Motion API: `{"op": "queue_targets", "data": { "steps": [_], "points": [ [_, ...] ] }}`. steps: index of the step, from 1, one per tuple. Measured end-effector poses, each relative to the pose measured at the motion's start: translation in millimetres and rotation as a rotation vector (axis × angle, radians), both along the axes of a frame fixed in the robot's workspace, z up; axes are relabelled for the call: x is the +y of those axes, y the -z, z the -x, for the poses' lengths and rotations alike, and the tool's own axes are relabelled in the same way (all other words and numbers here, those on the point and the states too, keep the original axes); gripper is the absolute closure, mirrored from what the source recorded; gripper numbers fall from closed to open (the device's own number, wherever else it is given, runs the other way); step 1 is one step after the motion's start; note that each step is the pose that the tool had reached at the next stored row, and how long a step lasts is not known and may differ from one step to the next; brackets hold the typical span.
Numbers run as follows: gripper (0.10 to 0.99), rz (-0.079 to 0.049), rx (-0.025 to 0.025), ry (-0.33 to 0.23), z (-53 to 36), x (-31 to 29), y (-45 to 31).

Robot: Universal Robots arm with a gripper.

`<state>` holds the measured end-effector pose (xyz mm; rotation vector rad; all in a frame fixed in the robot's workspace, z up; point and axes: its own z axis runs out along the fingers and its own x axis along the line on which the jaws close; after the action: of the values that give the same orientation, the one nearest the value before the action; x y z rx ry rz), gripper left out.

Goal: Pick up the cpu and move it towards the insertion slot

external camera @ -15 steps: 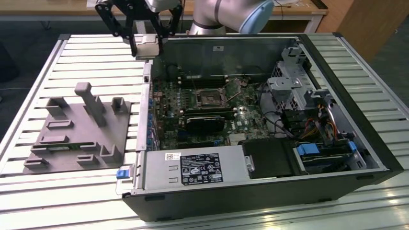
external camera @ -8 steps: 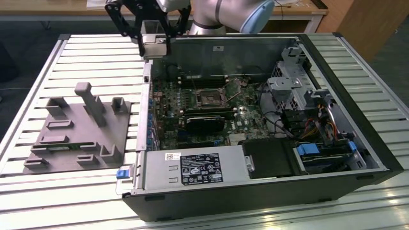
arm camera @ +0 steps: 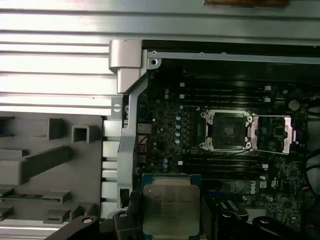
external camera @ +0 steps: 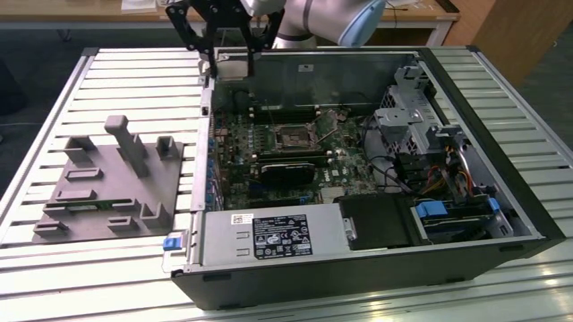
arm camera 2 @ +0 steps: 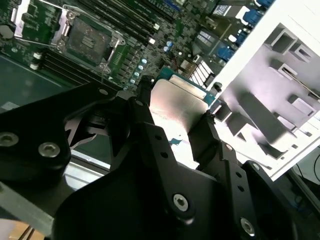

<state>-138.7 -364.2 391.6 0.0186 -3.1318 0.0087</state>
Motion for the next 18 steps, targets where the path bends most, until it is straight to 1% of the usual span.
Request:
{"op": "queue_targets", "data": {
  "steps": [5,9,11,15,18],
  "points": [
    [0.541,0.0,0.0,0.0,-18.6,0.6,0.0],
    [0.541,-0.001,0.0001,-0.001,-29.9,2.7,0.0],
    [0.541,-0.003,0.0001,-0.002,-33.5,4.0,0.0],
    [0.541,-0.011,0.0,-0.005,-36.8,7.5,0.0],
    [0.541,-0.012,0.0001,-0.006,-42.6,12.4,0.8]
  ]
}}
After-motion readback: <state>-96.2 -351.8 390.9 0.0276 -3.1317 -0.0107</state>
